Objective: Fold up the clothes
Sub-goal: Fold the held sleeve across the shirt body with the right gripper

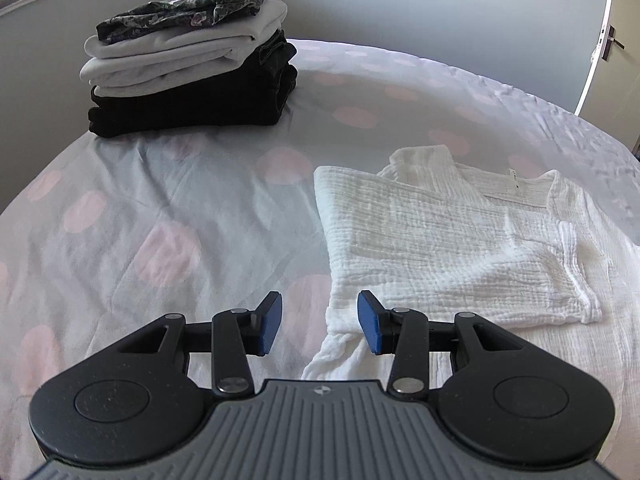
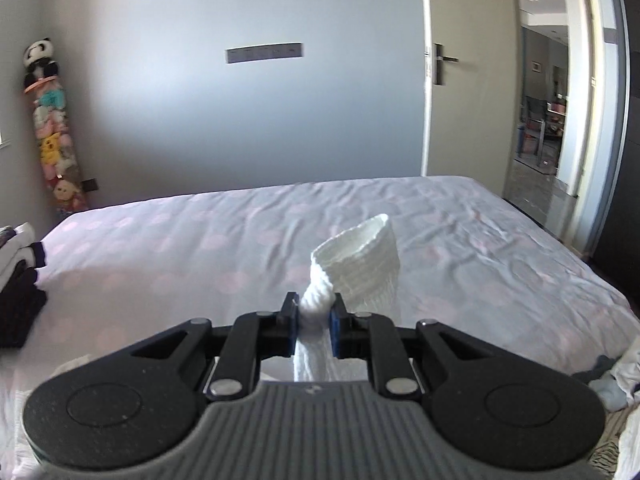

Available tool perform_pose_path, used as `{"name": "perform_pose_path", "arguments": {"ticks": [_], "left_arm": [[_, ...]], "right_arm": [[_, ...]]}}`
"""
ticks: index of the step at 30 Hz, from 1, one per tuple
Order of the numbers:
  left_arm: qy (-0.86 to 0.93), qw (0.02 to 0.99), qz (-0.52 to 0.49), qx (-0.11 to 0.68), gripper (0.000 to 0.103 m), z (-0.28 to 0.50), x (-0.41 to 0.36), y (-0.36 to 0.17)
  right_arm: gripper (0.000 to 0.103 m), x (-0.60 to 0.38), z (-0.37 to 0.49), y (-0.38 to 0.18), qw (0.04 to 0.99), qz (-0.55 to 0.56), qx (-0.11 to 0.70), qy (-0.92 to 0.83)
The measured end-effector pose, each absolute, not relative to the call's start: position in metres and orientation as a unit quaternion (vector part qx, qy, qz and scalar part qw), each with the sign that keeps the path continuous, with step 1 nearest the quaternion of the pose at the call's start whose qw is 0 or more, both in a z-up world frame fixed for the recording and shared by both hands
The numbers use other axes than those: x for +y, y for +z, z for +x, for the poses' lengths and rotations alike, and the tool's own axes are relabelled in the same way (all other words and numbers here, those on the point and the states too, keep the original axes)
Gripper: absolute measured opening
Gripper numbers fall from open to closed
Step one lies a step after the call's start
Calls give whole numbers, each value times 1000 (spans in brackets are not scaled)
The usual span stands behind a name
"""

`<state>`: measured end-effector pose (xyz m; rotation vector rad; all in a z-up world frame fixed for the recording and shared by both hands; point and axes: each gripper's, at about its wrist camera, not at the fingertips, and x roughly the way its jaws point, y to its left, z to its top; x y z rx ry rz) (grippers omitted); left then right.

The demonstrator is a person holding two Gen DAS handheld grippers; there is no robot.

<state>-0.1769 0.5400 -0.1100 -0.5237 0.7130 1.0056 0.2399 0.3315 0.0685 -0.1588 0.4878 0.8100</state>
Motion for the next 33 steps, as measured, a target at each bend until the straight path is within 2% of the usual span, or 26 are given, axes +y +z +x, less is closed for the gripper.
{"name": "perform_pose_path", "arguments": {"ticks": [7, 16, 21, 27, 33], "left_arm": [[463, 778, -289, 310, 49, -194, 555, -110], [462, 771, -309, 311, 49, -199, 566, -117], [460, 770, -308, 317, 49, -196, 569, -119], [460, 768, -303, 327, 49, -193, 568, -119], [465, 763, -305, 329, 49, -196, 567, -118]], "right_arm": [[17, 421, 148, 39, 826, -116, 247, 493], [17, 485, 57, -89, 727, -208, 348, 554], [19, 490, 37, -133, 695, -244, 386, 556], [38, 485, 30, -131, 676, -252, 399, 566], [45, 478, 23, -125, 657, -260, 409, 577]]}}
